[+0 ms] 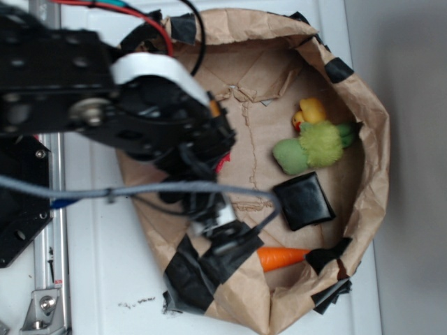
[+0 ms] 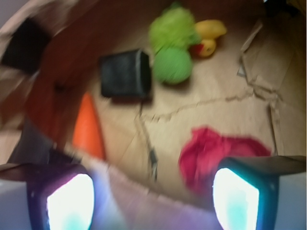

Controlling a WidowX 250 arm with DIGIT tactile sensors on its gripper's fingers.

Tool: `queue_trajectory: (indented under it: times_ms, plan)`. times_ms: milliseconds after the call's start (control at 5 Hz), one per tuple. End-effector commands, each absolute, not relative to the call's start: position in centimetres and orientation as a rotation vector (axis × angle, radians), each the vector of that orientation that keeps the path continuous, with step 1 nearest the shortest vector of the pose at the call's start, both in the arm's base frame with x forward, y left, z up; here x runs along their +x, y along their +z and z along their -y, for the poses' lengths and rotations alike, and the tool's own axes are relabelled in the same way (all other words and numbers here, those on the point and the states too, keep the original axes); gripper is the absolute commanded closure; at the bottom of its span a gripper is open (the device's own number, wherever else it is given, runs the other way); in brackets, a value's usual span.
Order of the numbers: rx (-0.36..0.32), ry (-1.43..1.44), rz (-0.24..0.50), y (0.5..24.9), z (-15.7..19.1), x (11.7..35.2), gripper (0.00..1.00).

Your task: Grab the green animal.

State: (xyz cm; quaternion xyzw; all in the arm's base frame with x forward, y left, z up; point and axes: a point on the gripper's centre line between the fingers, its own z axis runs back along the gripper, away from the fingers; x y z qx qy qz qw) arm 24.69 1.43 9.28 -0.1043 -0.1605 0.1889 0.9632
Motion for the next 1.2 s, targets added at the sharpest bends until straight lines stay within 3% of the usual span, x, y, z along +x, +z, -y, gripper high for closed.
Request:
queue_trajectory:
  times_ms: [0,400,600,800,1000]
  plan:
    - [-0.173,0.455,0.412,10.5,-5.5,28.5,0.00]
    - [-0.217,0.578,0.497,8.6,-5.8,31.3,0.00]
    - [-0.246,0.565,0.481,6.8,-4.0,34.0,0.00]
    - [-0.225,0.517,0.455,5.9,-2.8,35.3,0.00]
    - [-0.183,0.480,0.398,4.7,-2.6,35.5,0.74]
